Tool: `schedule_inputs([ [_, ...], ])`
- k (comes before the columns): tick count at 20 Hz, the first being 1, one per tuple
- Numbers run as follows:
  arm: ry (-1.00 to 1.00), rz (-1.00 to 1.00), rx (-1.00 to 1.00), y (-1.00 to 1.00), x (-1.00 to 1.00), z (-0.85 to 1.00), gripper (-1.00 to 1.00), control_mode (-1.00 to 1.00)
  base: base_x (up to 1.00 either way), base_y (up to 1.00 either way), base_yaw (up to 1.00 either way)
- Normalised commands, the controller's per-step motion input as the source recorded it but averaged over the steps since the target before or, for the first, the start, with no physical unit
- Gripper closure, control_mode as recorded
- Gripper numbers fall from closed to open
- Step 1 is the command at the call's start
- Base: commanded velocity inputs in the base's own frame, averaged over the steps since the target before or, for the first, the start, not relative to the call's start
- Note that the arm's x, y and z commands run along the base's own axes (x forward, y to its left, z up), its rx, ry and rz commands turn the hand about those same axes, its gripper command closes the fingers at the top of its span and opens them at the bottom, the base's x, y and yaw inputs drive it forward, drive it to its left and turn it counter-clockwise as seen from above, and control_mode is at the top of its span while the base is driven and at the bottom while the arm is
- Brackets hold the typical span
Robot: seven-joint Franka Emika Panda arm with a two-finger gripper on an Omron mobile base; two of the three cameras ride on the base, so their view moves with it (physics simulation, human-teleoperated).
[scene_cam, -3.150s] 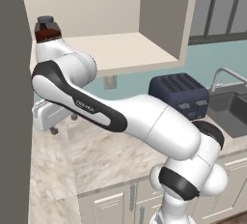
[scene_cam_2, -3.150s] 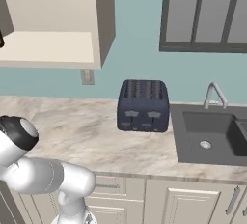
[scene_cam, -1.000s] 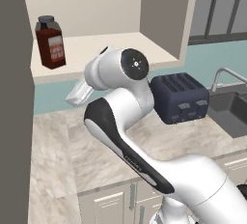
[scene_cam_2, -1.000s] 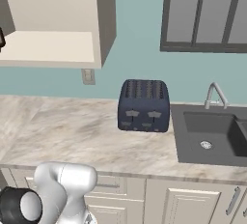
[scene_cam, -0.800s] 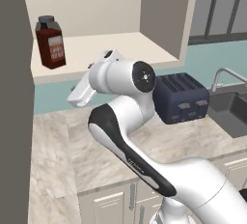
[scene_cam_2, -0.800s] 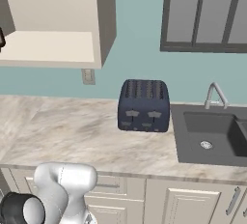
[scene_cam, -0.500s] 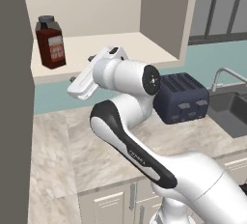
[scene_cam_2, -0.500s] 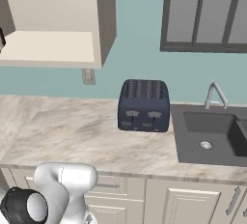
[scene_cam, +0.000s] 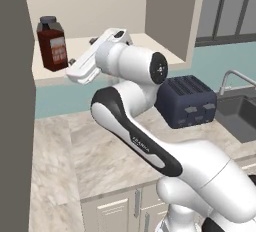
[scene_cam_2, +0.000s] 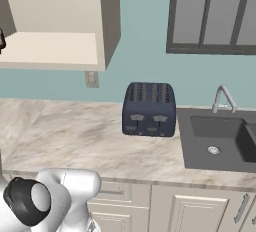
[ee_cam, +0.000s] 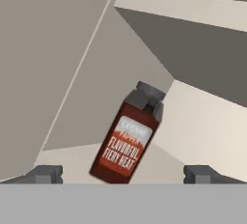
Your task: Collect the paprika, ketchup, and shaker from the cabinet and place them next to the stove.
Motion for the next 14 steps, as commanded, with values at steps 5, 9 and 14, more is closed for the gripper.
schedule_inputs([
  [5, 0.03, 0.00, 0.00, 0.09, 0.00, 0.30, -1.00, -1.00, 0.00, 0.00, 0.00],
  [9, 0.06, 0.00, 0.00, 0.00, 0.05, 0.08, -1.00, -1.00, 0.00, 0.00, 0.00],
  [14, 0.00, -0.01, 0.04, 0.00, 0.08, 0.00, -1.00, -1.00, 0.00, 0.00, 0.00],
])
